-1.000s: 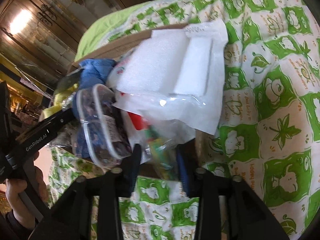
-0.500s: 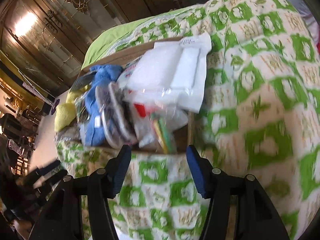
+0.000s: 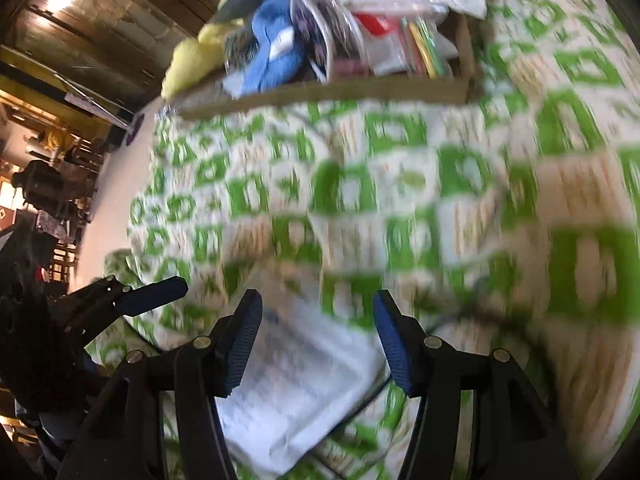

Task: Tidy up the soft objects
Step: 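Withdraw both tools from tray toward white printed gauze packet, then grasp white gauze packet with left tool while right tool grips its other edge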

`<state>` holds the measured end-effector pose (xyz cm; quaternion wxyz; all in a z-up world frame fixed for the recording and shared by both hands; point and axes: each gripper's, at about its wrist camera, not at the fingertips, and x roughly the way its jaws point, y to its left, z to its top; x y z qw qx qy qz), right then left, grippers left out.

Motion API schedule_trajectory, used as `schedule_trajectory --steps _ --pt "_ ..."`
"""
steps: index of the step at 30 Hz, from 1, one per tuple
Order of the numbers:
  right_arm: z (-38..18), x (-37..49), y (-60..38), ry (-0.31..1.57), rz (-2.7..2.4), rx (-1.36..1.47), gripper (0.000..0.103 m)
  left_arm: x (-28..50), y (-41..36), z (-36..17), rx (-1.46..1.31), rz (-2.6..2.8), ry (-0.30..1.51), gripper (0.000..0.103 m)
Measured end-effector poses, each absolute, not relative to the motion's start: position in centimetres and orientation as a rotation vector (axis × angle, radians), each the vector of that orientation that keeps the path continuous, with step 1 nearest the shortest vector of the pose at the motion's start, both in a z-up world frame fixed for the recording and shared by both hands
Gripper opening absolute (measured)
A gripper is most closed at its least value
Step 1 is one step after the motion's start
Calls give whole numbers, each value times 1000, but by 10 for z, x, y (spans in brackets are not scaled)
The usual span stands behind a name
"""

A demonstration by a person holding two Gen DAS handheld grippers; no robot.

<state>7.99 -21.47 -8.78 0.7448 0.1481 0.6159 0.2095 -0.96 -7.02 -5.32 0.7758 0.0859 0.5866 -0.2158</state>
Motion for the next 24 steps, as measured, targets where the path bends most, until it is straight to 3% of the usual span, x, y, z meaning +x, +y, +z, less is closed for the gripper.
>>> schedule_trajectory --steps 18,24 --pt "-112 39 -213 1535 432 419 59 -45 -67 -70 287 -459 1356 56" --pt "-127 35 -221 1543 452 604 64 -45 -70 -77 290 -448 1355 56"
